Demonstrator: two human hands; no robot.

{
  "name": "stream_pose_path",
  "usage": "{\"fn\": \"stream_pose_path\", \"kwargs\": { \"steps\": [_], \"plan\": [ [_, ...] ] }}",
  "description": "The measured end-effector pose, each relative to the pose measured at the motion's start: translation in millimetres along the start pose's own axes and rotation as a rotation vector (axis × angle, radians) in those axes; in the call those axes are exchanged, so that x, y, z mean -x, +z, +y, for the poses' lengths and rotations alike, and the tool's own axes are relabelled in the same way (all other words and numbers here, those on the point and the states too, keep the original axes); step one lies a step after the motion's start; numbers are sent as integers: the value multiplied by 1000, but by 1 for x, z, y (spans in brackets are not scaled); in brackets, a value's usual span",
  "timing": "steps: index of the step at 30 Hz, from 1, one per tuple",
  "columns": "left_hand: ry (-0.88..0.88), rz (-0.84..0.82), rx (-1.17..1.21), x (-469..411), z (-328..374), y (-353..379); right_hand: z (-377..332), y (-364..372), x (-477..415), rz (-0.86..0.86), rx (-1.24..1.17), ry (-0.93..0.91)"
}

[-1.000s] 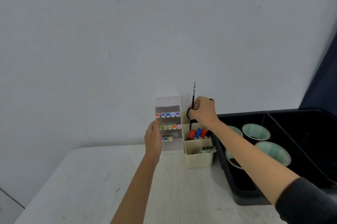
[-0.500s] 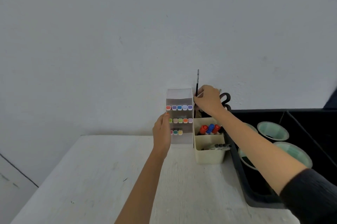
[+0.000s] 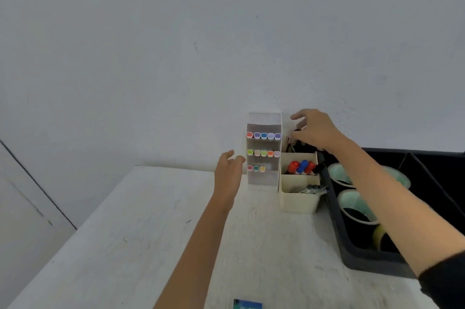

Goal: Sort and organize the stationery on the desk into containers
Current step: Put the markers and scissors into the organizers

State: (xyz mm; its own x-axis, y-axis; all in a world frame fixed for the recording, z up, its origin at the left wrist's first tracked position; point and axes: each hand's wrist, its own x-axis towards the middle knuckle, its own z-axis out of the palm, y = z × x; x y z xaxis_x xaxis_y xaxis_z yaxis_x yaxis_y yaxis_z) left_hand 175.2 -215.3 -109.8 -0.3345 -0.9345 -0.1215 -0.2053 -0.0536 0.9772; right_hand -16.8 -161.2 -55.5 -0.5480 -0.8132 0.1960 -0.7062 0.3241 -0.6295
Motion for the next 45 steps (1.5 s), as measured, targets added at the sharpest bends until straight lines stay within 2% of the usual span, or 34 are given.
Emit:
{"fn": "stream_pose_path", "kwargs": {
  "steps": [3,5,8,11,17,20,23,25,28,30,37,42,45],
  "plan": [
    [64,23,52,29,-4,-16,-18,-5,40,175,-119,-91],
    [110,18,95,54,-7,-27,-32,0,74,176,-226,-126],
    [112,40,115,91,-16,-41,-45,20,123,21,-334,-177],
    [96,61,107,119,-30,-56,-44,52,159,-137,-310,-185],
    [-23,272,127,178,-86,-94,-21,124,230,-319,-151,113],
    [-80,377,157,199,-116,-107,-17,142,258,-291,33,220],
    [-46,443,5,214,-139,-118,-21,155,277,-268,96,275],
    [6,372,-194,217,-157,-129,-23,164,285,-258,135,286],
    [74,58,-623,213,-176,-148,-25,174,291,-219,246,250],
    [57,-106,-731,209,-180,-155,-25,178,293,-180,279,224],
    [121,-251,-659,201,-174,-170,-13,176,297,-129,227,159],
    [188,-245,-583,192,-164,-159,-7,177,291,-111,107,95],
    [218,-197,-502,178,-161,-143,-7,179,278,-66,-56,64]
  ]
}}
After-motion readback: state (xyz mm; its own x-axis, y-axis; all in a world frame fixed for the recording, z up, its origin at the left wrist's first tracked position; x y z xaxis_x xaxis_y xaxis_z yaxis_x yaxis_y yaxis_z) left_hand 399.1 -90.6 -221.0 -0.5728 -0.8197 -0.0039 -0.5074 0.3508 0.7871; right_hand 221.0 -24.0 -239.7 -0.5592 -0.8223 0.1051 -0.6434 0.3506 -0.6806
